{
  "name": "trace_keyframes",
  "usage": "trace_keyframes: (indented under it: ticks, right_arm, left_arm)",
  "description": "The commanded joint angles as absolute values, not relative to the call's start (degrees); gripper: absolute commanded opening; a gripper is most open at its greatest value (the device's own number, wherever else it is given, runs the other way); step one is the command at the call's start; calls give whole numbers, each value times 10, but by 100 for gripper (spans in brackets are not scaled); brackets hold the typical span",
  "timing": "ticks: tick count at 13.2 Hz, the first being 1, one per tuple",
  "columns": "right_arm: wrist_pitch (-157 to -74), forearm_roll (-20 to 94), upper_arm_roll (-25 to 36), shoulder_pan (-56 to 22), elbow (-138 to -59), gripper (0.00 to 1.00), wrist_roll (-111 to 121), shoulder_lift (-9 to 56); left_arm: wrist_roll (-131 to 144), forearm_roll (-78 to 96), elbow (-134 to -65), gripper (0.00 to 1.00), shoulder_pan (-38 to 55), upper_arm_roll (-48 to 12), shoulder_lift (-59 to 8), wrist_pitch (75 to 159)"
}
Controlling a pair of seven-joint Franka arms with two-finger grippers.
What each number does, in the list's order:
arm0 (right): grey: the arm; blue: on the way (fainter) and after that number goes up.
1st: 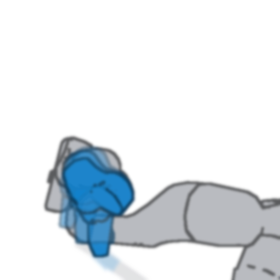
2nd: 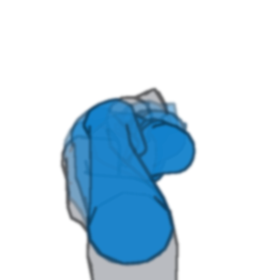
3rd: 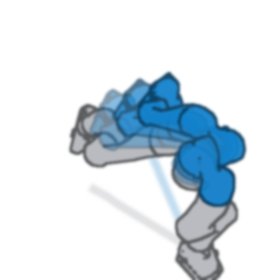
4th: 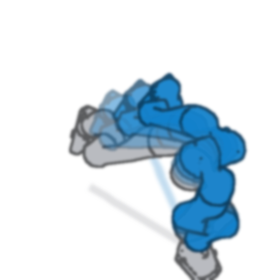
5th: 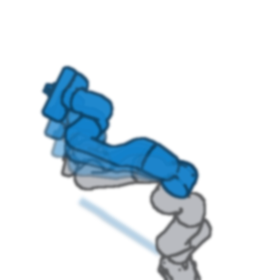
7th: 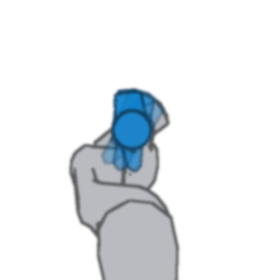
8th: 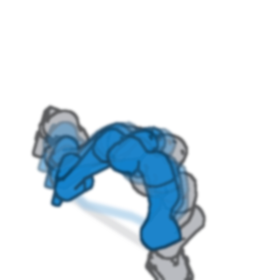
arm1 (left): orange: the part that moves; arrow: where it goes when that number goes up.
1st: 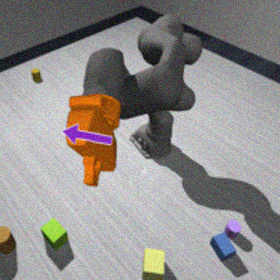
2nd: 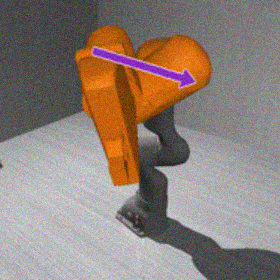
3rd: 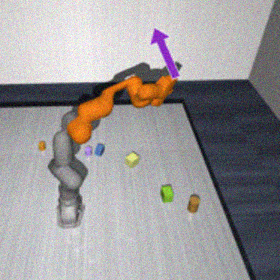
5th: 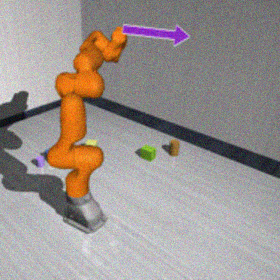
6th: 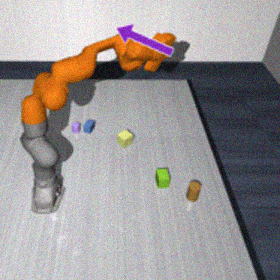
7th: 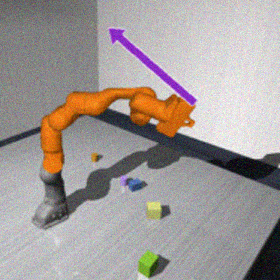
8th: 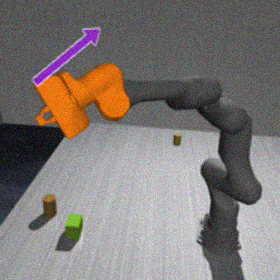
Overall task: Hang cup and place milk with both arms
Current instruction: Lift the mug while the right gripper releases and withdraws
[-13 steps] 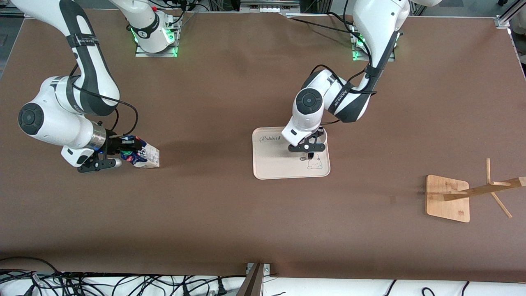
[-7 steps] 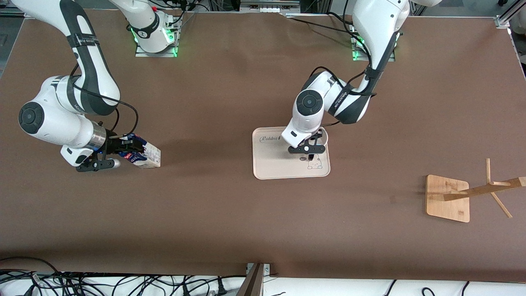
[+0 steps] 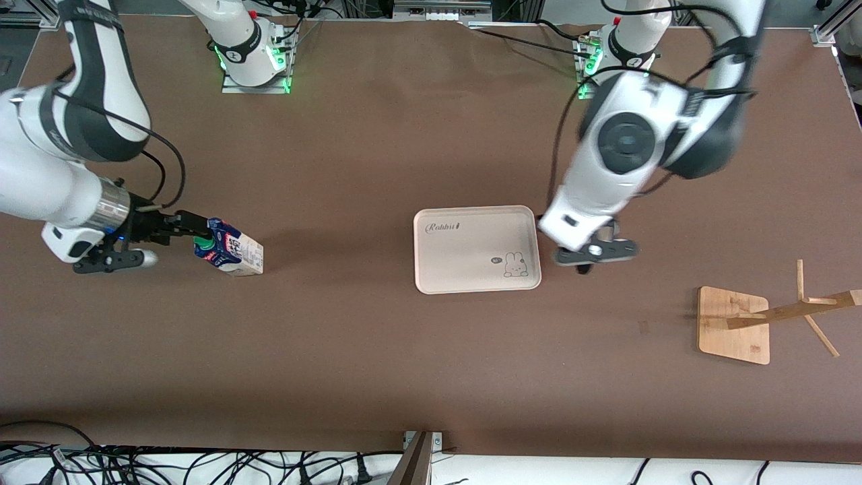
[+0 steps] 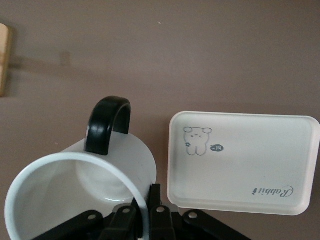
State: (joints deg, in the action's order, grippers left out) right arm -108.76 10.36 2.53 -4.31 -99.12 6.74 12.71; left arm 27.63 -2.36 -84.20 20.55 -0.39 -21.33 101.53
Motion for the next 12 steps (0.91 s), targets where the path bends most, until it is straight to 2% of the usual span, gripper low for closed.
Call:
trace_keyframes:
  ticks: [1, 4, 6, 8, 12]
  right_arm:
    - [-1042, 67, 27, -46, -997, 100, 38, 67]
    - [-990, 41, 23, -46, -996, 100, 34, 11]
    - [-957, 27, 20, -46, -984, 100, 34, -4]
    - [-926, 19, 18, -46, -952, 100, 34, -4]
    - [-921, 18, 21, -45, -919, 100, 35, 10]
  left_arm:
    - [187, -26, -783, 0, 143, -11, -223, 975]
    - [105, -20, -765, 0, 80, -11, -223, 971]
    - [76, -18, -752, 0, 53, -11, -223, 946]
    - [62, -17, -747, 0, 22, -12, -223, 918]
    - [33, -17, -745, 0, -13, -13, -223, 902]
